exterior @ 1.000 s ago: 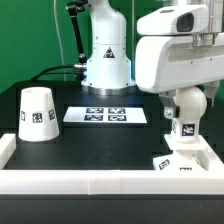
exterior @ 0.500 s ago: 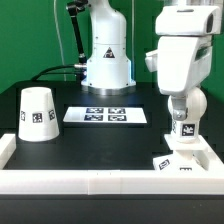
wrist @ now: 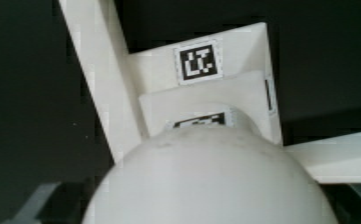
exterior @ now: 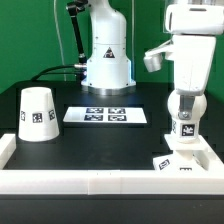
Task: Assemble lamp
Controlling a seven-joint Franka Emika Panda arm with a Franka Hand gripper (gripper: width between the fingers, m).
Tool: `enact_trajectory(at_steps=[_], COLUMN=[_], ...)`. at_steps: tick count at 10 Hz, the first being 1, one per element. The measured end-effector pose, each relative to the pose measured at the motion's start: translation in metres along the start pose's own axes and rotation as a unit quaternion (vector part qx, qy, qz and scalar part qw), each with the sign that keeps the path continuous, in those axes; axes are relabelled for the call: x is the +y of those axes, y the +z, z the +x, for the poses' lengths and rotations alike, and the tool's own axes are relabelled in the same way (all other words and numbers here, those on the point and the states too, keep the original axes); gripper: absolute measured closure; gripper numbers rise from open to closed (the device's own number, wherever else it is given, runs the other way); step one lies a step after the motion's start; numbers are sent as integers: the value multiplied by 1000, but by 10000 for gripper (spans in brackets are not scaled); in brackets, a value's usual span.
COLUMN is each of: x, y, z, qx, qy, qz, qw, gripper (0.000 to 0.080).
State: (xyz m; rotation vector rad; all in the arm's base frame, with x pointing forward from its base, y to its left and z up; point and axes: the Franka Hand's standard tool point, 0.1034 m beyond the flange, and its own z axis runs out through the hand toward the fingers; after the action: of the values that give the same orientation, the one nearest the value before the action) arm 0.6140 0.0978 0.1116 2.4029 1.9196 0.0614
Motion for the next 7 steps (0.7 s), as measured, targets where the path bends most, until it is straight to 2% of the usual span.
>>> enact_trajectory(at_steps=[4,7], x=[-1,-2], y=[0,1], z=[-1,0], qx=[1,4], qy=[52,238], qz=[0,-3], qw=[999,971], gripper=[223,223])
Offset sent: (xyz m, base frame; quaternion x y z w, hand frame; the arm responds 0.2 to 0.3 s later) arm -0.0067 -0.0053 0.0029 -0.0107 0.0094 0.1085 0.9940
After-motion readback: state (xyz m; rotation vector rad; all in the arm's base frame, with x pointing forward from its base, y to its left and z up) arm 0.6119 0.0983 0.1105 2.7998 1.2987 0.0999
